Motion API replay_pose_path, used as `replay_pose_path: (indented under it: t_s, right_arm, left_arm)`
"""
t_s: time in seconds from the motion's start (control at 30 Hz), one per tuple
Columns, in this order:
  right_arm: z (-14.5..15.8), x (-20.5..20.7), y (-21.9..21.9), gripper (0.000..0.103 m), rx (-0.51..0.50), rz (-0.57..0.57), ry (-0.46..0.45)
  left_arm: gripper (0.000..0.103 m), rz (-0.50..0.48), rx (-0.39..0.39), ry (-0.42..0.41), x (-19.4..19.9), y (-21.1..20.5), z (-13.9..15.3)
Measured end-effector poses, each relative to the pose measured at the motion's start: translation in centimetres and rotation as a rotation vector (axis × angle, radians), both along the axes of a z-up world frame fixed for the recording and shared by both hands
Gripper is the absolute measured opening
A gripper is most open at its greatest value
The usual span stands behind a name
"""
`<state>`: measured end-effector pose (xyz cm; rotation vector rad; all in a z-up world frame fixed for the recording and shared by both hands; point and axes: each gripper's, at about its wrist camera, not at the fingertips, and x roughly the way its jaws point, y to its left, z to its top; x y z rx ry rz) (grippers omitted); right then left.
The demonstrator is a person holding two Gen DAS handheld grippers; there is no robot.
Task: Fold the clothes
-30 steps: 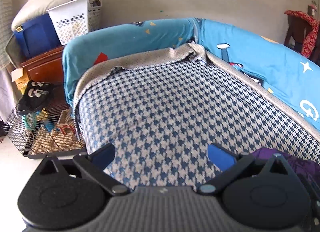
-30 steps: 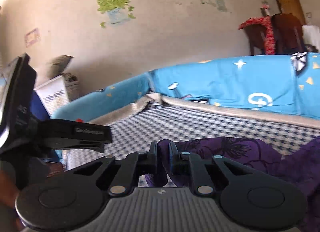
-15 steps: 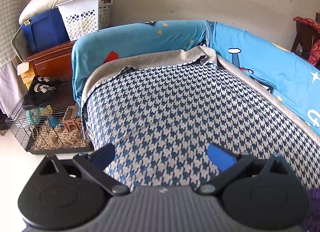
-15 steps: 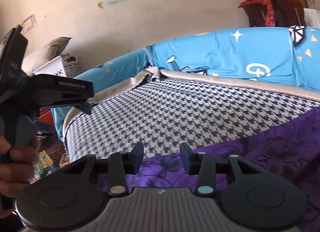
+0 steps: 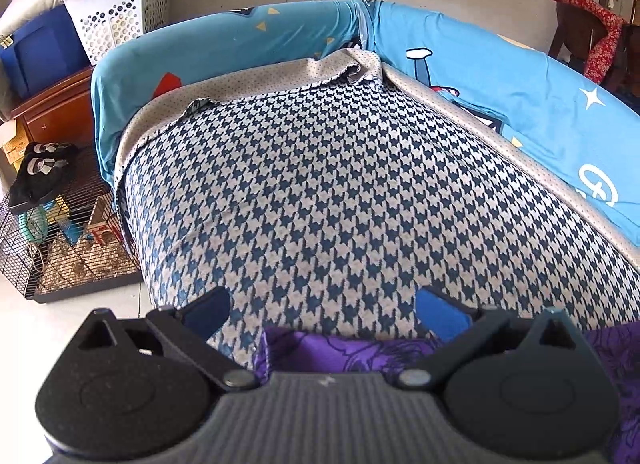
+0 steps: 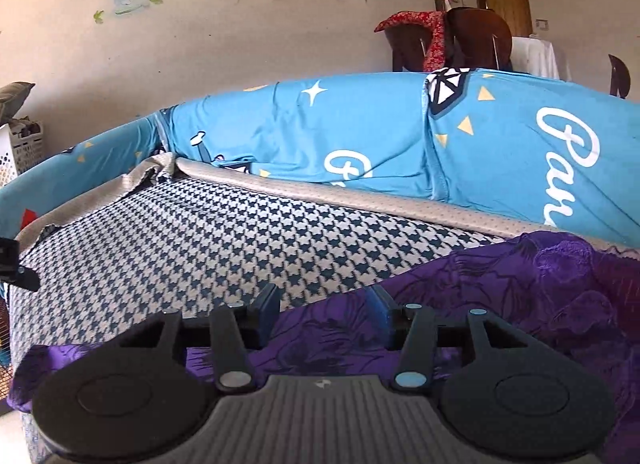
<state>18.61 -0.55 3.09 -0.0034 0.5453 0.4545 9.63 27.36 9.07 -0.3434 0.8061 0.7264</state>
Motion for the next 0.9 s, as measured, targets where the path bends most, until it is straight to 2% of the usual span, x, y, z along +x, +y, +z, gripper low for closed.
replay_pose_path:
  t_s: [0.2, 0.3, 0.4, 0.53, 0.63, 0.7, 0.77, 0.8, 0.87, 0.9]
  right_arm:
    - [-1.0, 3.8, -0.4, 0.057, -0.048, -0.068, 0.064]
    - [-1.5, 5.4, -0.4, 0.06, -0.036, -0.117, 0.116]
    - [-2.1, 7.1, -0.3, 0.069, -0.018, -0.162, 0.171]
    - [-2.9, 8.9, 0.1, 0.07, -0.009, -0.215, 0.233]
    - [-3.2, 9.3, 0.6, 0.068, -0.039, -0.234, 0.22]
    - [-3.4, 9.4, 0.8, 0.057, -0.059, -0.251, 0.207]
    - [-3.6, 9.5, 1.0, 0.033, -0.078, -0.268, 0.195]
    - [-3.6, 9.6, 0.9, 0.028, -0.078, -0.273, 0.189]
    - [-3.7, 9.8, 0.5, 0.009, -0.063, -0.276, 0.187]
    - [-3.6, 10.0, 0.3, 0.007, -0.048, -0.278, 0.193]
  left_arm:
    - [0.103, -0.034, -0.013, 0.023, 0.6, -1.0, -0.5]
    - [0.103, -0.048, -0.016, 0.029, 0.8, -1.4, -0.6]
    - [0.103, -0.056, -0.019, 0.033, 0.9, -1.6, -0.7]
    - [0.103, -0.065, -0.026, 0.037, 0.8, -1.8, -0.8]
    - [0.103, -0.067, -0.032, 0.037, 0.7, -1.8, -0.9]
    - [0.103, -0.072, -0.039, 0.037, 0.7, -1.8, -0.9]
    - [0.103, -0.081, -0.043, 0.038, 0.5, -2.0, -1.0]
    - [0.103, -0.087, -0.041, 0.04, 0.5, -2.1, -1.1]
    - [0.103, -0.098, -0.039, 0.046, 0.5, -2.4, -1.2]
    - [0.103, -0.104, -0.041, 0.049, 0.5, -2.5, -1.2]
